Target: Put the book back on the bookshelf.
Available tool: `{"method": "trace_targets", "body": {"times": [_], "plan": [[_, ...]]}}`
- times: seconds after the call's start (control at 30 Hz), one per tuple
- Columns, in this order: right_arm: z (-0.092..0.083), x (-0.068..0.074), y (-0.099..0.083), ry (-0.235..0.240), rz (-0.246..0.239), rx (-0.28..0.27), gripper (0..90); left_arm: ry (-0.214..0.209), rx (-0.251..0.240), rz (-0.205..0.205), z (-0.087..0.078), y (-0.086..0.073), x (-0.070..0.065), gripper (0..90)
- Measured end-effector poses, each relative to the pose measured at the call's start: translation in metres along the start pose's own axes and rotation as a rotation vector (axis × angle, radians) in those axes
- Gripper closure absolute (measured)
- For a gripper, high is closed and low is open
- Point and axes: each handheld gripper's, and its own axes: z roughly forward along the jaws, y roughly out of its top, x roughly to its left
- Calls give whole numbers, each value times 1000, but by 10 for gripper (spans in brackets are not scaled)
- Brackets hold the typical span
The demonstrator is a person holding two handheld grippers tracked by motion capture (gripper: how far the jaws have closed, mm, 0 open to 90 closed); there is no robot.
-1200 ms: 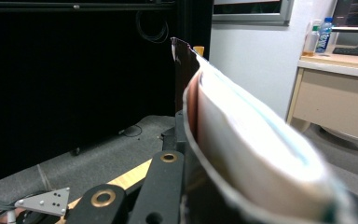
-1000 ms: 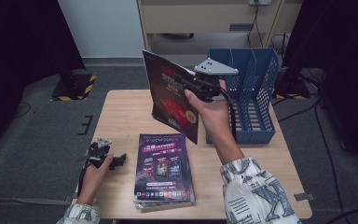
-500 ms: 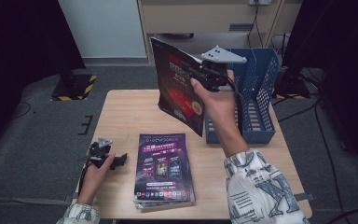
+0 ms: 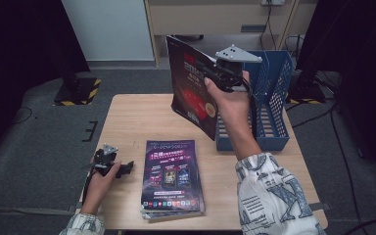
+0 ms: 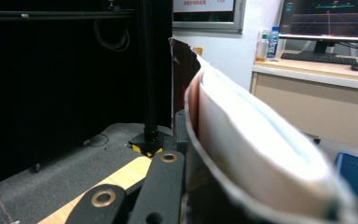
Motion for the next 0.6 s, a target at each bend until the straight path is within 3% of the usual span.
{"method": "trace_targets", "body": {"times": [0.6], "plan": [[-19,-26,2,-84,29,-11,868,-4,0,5,0,1,-1,0]]}}
